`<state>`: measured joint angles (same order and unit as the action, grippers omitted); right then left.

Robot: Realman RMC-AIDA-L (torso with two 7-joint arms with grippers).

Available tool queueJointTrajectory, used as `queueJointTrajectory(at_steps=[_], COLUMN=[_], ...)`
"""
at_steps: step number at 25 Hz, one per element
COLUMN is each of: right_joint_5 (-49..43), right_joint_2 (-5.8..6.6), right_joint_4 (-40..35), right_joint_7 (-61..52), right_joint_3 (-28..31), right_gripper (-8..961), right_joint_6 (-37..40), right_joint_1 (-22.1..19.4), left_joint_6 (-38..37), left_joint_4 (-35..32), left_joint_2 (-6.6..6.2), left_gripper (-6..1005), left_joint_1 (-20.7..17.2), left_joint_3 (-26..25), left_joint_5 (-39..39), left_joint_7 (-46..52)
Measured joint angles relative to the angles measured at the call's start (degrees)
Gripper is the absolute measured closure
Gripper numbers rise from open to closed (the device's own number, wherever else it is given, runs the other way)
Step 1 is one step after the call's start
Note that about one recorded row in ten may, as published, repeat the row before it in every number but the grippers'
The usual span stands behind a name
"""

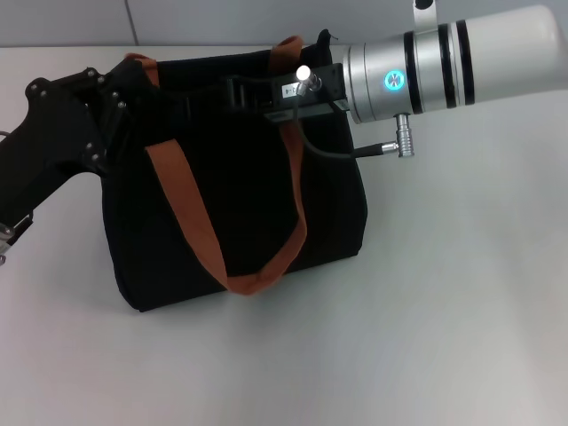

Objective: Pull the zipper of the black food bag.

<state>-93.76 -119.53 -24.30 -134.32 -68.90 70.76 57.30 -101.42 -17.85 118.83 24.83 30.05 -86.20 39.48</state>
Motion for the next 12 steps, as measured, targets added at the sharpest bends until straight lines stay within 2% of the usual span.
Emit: queueJointTrajectory(at_steps=[2, 7, 12], right_joint_5=[-0.03, -0.39, -1.19], right_joint_2=[0.00, 0.10, 0.19], right_joint_4=[-0.40, -1.77, -3.79], right_joint_7=[0.03, 0.03, 0.63], right_joint_3=[-0.20, -1.46, -3.41], right_gripper=[630, 593, 612], right_joint_6=[0.00, -0.01, -0.27], right_joint_1=[0.00, 0.01, 0.02], left_joint_6=[-0.02, -0.16, -0.39], left_joint_4=[0.00, 0.00, 0.00], left_joint_2=[0.00, -0.03, -0.07], left_gripper=[909, 906, 904], left_joint_1=[-0.01, -0.04, -0.09], left_joint_3=[0.00, 0.01, 0.01], left_joint_5=[0.01, 0.01, 0.17], left_joint_7=[0.00, -0.01, 0.14])
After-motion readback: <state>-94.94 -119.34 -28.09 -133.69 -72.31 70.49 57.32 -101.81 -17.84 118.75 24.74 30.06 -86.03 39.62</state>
